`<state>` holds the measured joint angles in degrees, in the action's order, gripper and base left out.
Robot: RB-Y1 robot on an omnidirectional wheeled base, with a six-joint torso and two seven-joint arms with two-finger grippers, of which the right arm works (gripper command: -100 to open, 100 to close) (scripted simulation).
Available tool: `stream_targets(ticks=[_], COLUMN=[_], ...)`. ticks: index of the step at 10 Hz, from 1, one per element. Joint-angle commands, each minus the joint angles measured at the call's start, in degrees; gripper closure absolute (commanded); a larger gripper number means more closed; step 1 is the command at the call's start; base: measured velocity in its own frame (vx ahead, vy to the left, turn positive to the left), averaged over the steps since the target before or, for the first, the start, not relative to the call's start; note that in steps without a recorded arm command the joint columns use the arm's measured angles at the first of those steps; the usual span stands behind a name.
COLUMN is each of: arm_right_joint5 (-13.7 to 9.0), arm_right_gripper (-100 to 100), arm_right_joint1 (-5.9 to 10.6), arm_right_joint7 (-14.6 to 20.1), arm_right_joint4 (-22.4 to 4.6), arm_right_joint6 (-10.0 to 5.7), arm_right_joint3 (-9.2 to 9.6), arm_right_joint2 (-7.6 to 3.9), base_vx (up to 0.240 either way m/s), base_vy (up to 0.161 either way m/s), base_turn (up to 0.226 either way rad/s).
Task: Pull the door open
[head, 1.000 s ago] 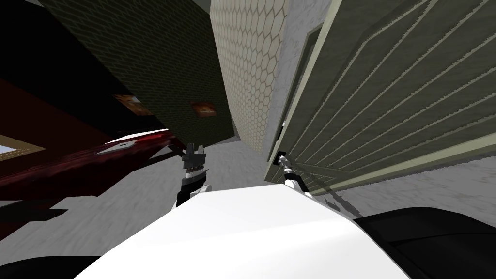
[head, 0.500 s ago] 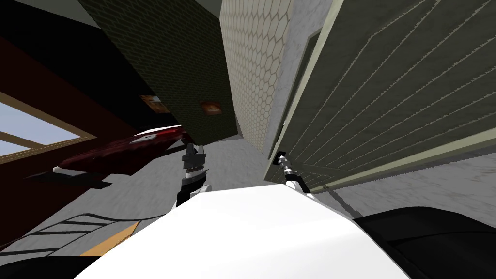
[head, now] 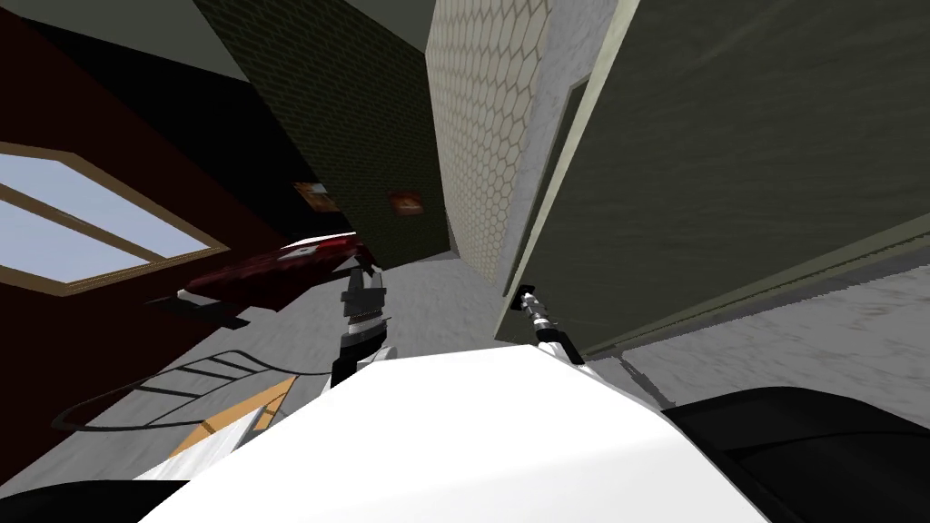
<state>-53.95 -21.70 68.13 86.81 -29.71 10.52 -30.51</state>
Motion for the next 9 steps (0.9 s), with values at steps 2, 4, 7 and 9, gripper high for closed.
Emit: stream_targets(ticks=[2,4,7,9], arm_right_joint5=[0.4,0.6,1.0,1.2], arm_right_gripper=[100,100,100,100], arm_right_joint1=[-0.36,-0.72,-1.23,-1.54], arm_right_joint7=[1.2,2.3,3.7,4.6], arm_right_joint4=[0.3,0.6,0.9,1.1], arm_right_joint6=[-1.02,-1.8,-2.91,-3.59], arm_right_joint3=[0.99,1.79,2.93,3.63], arm_right_joint2=[-1.3,-2.41,-4.01,-4.98], base_vx=[-0.215,-0.198,-0.213,-0.201], base_vy=[-0.037,-0.05,-0.041,-0.049], base_turn=[0.129,0.135,0.128,0.102])
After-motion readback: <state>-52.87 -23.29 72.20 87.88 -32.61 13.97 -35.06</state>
